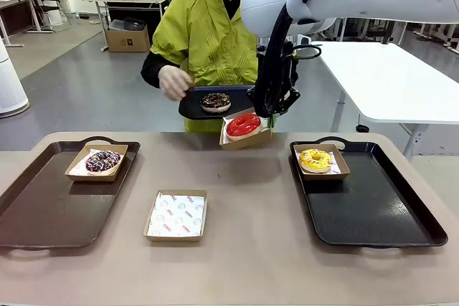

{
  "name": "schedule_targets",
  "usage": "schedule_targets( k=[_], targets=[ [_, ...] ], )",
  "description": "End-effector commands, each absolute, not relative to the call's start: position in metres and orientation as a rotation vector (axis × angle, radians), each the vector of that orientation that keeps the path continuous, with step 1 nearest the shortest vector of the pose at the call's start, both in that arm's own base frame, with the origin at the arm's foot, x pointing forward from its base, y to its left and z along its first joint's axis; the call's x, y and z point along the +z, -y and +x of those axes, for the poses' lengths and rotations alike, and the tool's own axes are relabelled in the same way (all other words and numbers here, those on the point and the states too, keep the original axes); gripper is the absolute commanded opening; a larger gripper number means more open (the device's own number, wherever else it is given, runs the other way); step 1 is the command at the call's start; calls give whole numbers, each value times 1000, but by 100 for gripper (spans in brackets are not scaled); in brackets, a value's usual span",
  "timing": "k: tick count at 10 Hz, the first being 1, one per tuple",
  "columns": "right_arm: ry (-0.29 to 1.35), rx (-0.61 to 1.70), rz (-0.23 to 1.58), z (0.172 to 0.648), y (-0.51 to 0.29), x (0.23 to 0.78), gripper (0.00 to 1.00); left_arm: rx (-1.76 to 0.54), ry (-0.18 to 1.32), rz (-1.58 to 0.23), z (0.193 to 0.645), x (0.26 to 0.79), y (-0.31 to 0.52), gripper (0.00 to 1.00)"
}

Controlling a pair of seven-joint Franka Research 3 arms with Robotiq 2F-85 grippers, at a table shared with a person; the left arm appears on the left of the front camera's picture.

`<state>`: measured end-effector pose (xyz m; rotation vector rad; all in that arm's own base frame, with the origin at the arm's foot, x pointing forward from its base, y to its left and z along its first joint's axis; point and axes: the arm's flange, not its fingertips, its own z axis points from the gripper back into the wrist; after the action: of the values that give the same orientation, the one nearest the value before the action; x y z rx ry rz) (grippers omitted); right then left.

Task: Individually package the donuts and arrange them on the tray.
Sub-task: Place the picked Paper togo box on the Handle tray while simultaneously picking up another Paper togo box from the table with the other hand.

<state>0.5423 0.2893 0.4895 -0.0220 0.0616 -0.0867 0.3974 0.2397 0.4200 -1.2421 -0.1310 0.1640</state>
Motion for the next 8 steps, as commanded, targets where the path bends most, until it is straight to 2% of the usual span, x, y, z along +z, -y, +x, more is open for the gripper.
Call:
schedule_targets(
  k=[1,3,6,8],
  targets=[
    [-68,-92,-10,540,-288,490,0,161,127,-1250,396,421,-239,91],
    [-62,-87,-22,542,-289,490,2,164,131,-1242,397,420,-240,91],
    [18,-32,45,478,-237,512,2,27,97,-1064,396,469,-194,91],
    [-20,18,31,439,-196,511,2,-41,22,-937,407,491,-152,91]
  ],
)
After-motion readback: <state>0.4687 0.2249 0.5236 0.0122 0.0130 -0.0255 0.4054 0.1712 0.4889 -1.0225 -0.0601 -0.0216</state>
